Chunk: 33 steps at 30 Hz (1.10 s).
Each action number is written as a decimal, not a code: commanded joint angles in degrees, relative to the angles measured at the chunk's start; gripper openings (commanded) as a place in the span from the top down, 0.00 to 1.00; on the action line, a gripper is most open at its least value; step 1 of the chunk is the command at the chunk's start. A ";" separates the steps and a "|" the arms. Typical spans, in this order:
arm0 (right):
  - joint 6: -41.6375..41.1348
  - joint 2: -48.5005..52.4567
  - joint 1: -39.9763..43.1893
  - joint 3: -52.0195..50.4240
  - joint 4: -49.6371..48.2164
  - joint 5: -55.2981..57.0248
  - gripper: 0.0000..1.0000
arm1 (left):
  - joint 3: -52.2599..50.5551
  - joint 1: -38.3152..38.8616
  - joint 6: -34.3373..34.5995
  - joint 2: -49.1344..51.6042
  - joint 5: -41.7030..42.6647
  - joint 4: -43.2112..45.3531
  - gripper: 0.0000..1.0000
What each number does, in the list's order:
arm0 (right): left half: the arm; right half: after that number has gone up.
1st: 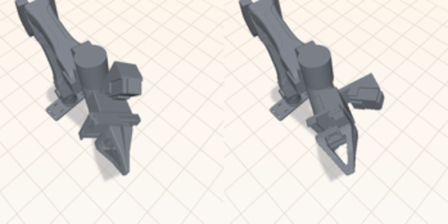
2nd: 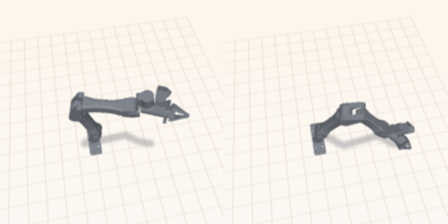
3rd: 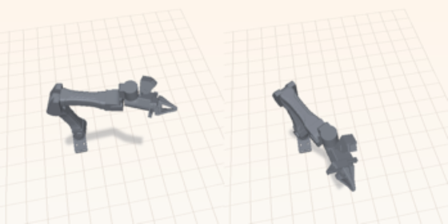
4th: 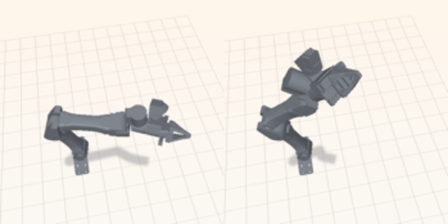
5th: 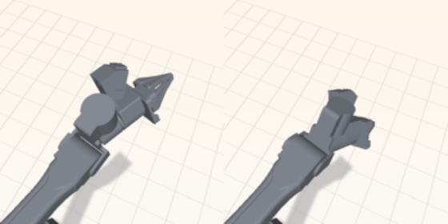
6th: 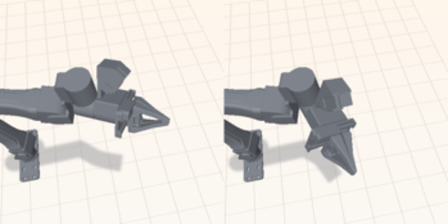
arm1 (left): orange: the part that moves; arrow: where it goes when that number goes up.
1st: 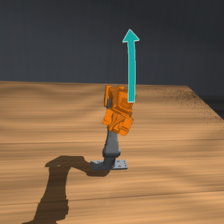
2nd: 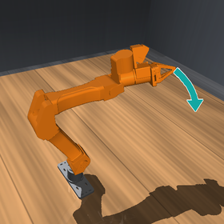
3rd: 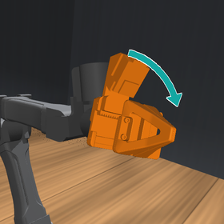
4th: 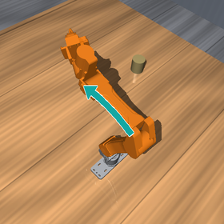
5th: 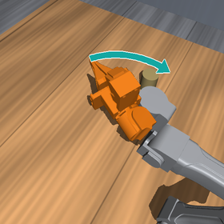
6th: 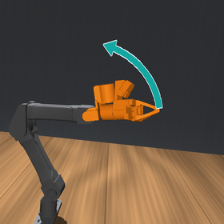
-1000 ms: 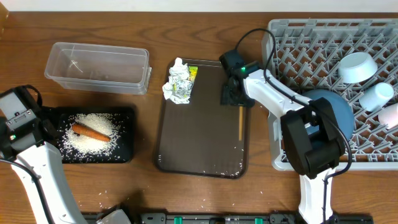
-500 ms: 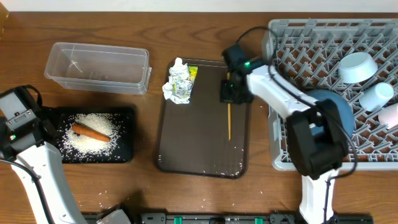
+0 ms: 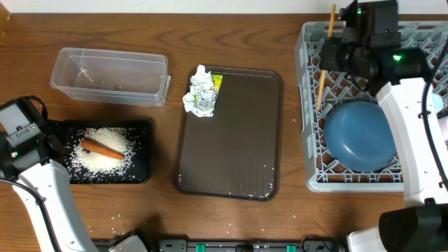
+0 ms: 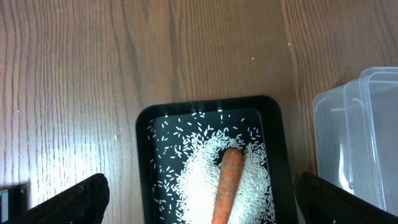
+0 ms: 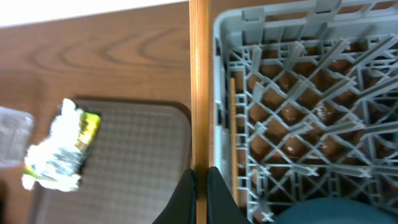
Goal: Sort waste into correct bins and load items into the dishwasher rack
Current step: 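Carry the chopstick right and insert it into the rack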
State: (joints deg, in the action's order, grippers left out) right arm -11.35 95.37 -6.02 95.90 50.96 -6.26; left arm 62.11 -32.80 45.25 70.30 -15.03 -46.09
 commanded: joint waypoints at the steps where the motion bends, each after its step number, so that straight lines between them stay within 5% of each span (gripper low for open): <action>1: 6.32 2.56 0.90 -1.03 0.22 2.67 0.99 | 0.00 -0.13 0.72 0.11 -0.94 -0.13 0.03; 6: 6.29 5.66 1.14 -1.40 -1.57 3.45 0.96 | 0.00 -0.13 0.72 0.11 -0.94 -0.13 0.03; 14: 6.03 8.24 1.11 -1.40 -1.22 3.06 0.64 | 0.00 -0.13 0.72 0.11 -0.94 -0.13 0.03; 24: 3.63 4.87 -0.52 -1.25 1.57 -9.25 0.58 | 0.00 -0.13 0.72 0.11 -0.94 -0.13 0.03; 26: 2.08 3.21 -0.66 -1.18 1.14 -12.76 0.30 | 0.00 -0.13 0.72 0.11 -0.94 -0.13 0.03; 27: 0.55 2.27 -0.66 -1.18 0.87 -13.64 0.04 | 0.00 -0.13 0.72 0.11 -0.94 -0.13 0.03; 33: -4.50 -1.86 -0.31 -1.18 -1.60 -11.17 0.01 | 0.00 -0.13 0.72 0.11 -0.94 -0.13 0.03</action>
State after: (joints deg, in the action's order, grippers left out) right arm -12.62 96.31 -6.15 94.50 50.15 -17.15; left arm 62.11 -32.80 45.23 70.30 -15.03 -46.09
